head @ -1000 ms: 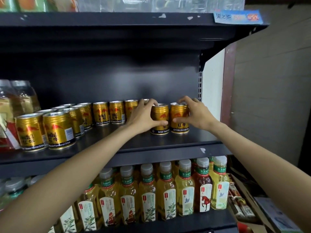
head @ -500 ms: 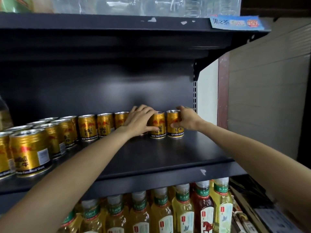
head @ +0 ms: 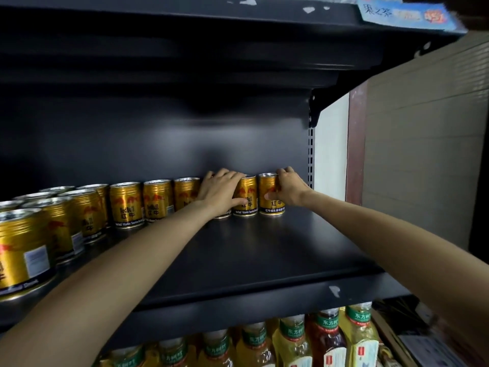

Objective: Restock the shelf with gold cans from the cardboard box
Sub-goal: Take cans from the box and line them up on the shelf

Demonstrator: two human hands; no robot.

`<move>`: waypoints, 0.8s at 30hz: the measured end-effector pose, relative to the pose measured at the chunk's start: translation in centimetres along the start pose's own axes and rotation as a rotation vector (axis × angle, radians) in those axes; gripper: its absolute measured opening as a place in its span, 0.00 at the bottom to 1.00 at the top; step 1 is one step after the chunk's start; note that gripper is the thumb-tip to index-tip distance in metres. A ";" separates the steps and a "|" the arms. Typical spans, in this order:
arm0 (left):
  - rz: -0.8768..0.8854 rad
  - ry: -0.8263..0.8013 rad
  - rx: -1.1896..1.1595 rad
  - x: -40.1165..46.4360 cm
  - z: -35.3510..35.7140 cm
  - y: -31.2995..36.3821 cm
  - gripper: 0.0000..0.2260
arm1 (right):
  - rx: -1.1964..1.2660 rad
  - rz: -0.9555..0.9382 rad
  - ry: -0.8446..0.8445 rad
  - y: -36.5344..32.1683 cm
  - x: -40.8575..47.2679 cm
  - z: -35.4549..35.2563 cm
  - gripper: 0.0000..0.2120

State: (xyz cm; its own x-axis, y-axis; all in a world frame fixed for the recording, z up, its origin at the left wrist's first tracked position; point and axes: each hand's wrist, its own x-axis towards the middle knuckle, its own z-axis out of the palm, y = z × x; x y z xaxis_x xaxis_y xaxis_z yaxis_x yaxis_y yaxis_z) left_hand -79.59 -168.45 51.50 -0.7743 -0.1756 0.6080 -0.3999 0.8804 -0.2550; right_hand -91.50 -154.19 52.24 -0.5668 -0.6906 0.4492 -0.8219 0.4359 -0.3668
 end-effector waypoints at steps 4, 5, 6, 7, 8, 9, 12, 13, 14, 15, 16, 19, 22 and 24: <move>-0.013 0.026 0.023 -0.1 0.6 0.0 0.31 | -0.152 -0.116 0.012 1.2 -0.3 -0.1 0.37; -0.015 0.037 0.026 -0.2 0.7 0.1 0.31 | -0.244 -0.168 0.042 1.6 -0.6 -0.3 0.37; -0.012 0.049 0.028 -0.4 0.8 0.2 0.31 | -0.345 -0.223 0.081 2.1 -0.9 -0.4 0.36; -0.006 0.059 0.030 -0.6 0.9 0.4 0.31 | -0.433 -0.275 0.112 2.4 -1.2 -0.6 0.35; 0.002 0.067 0.034 -0.6 1.0 0.5 0.31 | -0.487 -0.316 0.126 2.7 -1.4 -0.6 0.34; 0.006 0.075 0.038 -0.7 1.0 0.5 0.31 | -0.501 -0.337 0.127 2.8 -1.5 -0.6 0.33; 0.001 0.069 0.045 -0.8 1.0 0.6 0.33 | -0.469 -0.321 0.112 2.3 -1.2 -0.3 0.32; -0.002 0.063 0.051 -0.8 1.0 0.6 0.33 | -0.471 -0.306 0.107 2.1 -1.0 -0.1 0.31; -0.005 0.064 0.057 -0.8 1.1 0.7 0.34 | -0.473 -0.292 0.106 2.0 -0.8 0.1 0.31; -0.008 0.067 0.063 -0.8 1.2 0.8 0.34 | -0.475 -0.281 0.107 1.9 -0.6 0.2 0.30; -0.010 0.070 0.068 -0.8 1.2 0.9 0.34 | -0.477 -0.278 0.109 1.9 -0.5 0.2 0.30; -0.004 0.075 0.089 -0.9 1.3 1.0 0.35 | -0.490 -0.292 0.096 2.0 -0.3 0.2 0.31; -0.011 0.043 0.128 -1.1 0.8 1.4 0.35 | -0.485 -0.278 0.064 2.0 -0.5 0.2 0.35; -0.026 -0.017 0.150 -1.2 -0.1 1.7 0.35 | -0.497 -0.268 0.057 1.8 -0.9 -0.2 0.38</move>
State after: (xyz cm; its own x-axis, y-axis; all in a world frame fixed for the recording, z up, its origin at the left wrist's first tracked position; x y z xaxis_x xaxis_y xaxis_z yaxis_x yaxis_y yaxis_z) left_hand -79.28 -166.65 50.41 -0.7703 -0.2059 0.6035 -0.4879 0.7998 -0.3498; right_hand -92.46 -152.70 51.31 -0.3259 -0.7881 0.5222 -0.8578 0.4787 0.1872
